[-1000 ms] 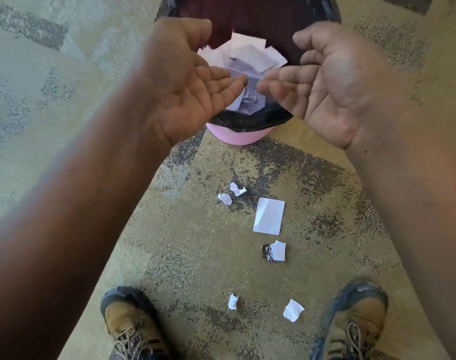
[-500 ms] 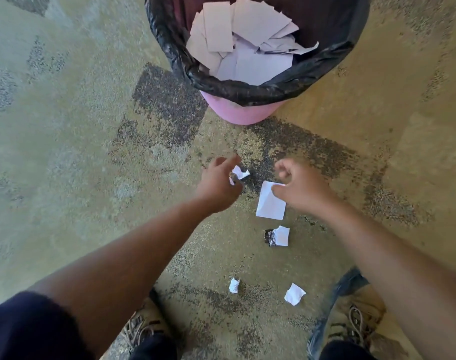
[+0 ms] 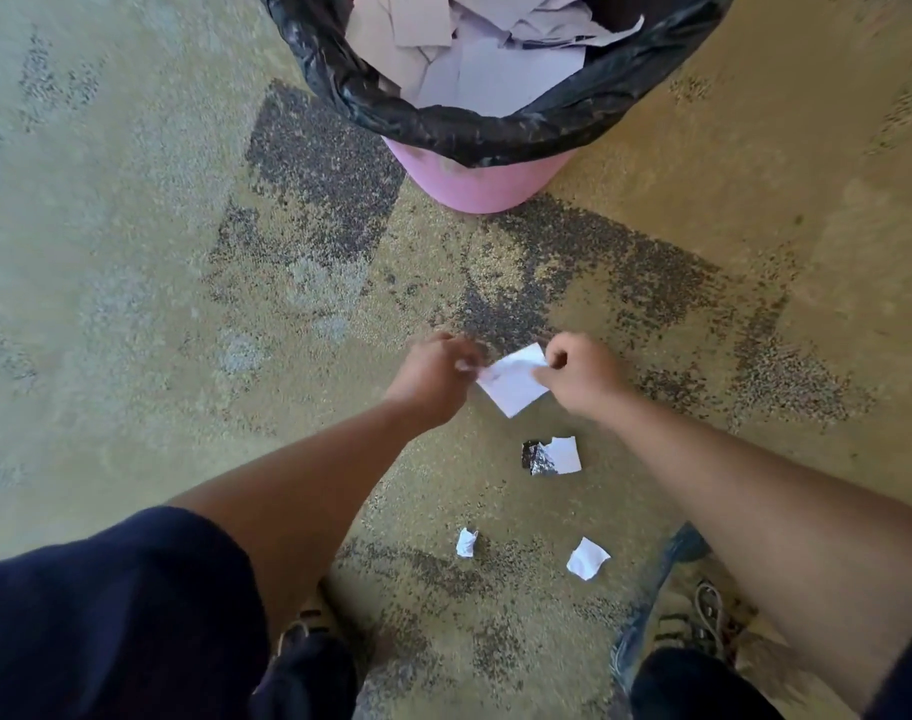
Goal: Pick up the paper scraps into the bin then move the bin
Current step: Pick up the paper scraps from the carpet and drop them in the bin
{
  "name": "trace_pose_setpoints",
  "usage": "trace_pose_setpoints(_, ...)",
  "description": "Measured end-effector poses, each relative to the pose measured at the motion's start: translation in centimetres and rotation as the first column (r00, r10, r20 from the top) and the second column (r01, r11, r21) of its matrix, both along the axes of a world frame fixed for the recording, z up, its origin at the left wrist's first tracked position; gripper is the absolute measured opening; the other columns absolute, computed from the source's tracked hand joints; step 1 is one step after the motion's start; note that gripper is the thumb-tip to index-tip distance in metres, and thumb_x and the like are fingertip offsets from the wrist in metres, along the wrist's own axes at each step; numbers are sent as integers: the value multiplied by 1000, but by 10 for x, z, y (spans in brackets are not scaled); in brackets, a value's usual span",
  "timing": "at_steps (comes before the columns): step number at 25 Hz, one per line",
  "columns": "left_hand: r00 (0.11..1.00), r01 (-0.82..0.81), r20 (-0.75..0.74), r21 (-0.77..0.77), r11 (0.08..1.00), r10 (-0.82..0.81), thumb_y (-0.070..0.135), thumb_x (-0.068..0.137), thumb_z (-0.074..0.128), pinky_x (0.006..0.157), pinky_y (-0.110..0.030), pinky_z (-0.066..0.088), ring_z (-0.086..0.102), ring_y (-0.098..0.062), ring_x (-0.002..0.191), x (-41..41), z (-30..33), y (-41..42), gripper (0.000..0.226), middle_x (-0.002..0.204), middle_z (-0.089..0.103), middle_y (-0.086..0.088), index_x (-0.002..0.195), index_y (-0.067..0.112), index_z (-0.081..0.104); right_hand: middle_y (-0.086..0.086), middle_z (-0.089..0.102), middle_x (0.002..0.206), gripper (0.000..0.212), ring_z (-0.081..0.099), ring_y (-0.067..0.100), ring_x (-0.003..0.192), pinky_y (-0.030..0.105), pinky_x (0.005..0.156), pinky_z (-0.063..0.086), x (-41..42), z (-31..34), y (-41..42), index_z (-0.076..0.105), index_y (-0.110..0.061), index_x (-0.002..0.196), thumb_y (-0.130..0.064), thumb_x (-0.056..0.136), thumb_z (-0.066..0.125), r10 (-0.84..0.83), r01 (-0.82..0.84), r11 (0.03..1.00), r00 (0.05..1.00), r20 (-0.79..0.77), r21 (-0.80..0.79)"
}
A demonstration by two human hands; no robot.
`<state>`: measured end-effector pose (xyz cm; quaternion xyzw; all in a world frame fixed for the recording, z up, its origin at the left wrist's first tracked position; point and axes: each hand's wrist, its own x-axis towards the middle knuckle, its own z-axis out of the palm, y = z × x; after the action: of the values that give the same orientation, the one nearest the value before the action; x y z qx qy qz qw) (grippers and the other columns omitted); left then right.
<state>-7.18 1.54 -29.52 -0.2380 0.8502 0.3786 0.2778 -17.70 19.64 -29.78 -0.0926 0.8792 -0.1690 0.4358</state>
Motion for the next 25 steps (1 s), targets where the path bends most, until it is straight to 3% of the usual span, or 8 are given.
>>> trace_pose_setpoints(3, 965, -178, 231, 222, 959, 125, 18, 98, 66, 61, -14, 52, 64, -6, 75, 43, 18, 26, 4, 106, 71, 2, 98, 20, 69, 3, 62, 79, 14, 53, 18, 68, 28, 57, 37, -1, 18, 25, 59, -13, 85, -8, 88, 71, -404, 442, 886, 884, 235, -140)
trace_pose_setpoints(5, 929, -186, 360, 245, 951, 89, 21, 97, 65, 77, -23, 58, 63, -9, 90, 86, 24, 50, 6, 115, 65, 3, 95, 26, 68, 7, 71, 96, 20, 62, 17, 77, 25, 61, 48, 12, 31, 46, 60, -14, 100, 2, 91, 67, -439, 544, 830, 774, 456, -125)
trace_pose_setpoints(8, 905, -117, 418, 75, 990, 75, 25, 97, 64, 117, -40, 39, 42, -16, 122, 144, 17, 90, 11, 128, 45, 6, 98, 35, 69, 9, 66, 121, 39, 63, 24, 102, 30, 83, 50, 52, 19, 71, 61, -19, 123, -6, 88, 72, -179, 173, 984, 942, 284, 48)
trace_pose_setpoints(13, 893, -309, 319, -76, 948, 317, 27, 93, 61, 105, -43, 40, 30, -31, 127, 169, 6, 141, 33, 140, 24, -6, 123, 29, 49, 7, 37, 133, 78, 47, 30, 116, 41, 90, 51, 123, -1, 57, 48, -22, 133, -26, 68, 91, -59, 61, 990, 998, -21, 125)
trace_pose_setpoints(15, 870, -354, 321, -118, 928, 373, 33, 93, 62, 103, -43, 42, 30, -28, 122, 165, 1, 150, 36, 135, 25, -3, 125, 30, 46, 8, 45, 125, 64, 49, 33, 111, 41, 85, 50, 139, -8, 53, 55, -20, 123, -23, 70, 89, 12, 1, 989, 996, -91, 148)
trace_pose_setpoints(19, 899, -305, 290, -123, 945, 328, 3, 87, 63, 89, -37, 48, 44, -26, 109, 168, -4, 142, 31, 121, 38, 3, 107, 26, 57, 6, 63, 100, 15, 59, 32, 93, 36, 70, 42, 145, -12, 52, 64, -18, 96, -8, 86, 68, 160, -155, 982, 986, -45, 104)
trace_pose_setpoints(22, 937, -233, 254, -60, 971, 241, 1, 86, 60, 89, -32, 50, 55, -21, 102, 176, -6, 128, 23, 115, 53, 3, 101, 17, 68, 1, 56, 76, 14, 49, 22, 65, 30, 54, 32, 140, -10, 76, 57, -15, 79, -12, 89, 65, -198, 197, 980, 979, 39, 34)
trace_pose_setpoints(25, 946, -112, 316, 101, 989, 74, 6, 92, 51, 84, -32, 54, 61, -21, 95, 171, 5, 135, 20, 108, 61, -1, 104, 18, 62, 3, 45, 65, 21, 39, 21, 61, 34, 56, 32, 150, 0, 114, 40, -8, 70, -10, 77, 59, -634, 631, 769, 773, -5, 105)
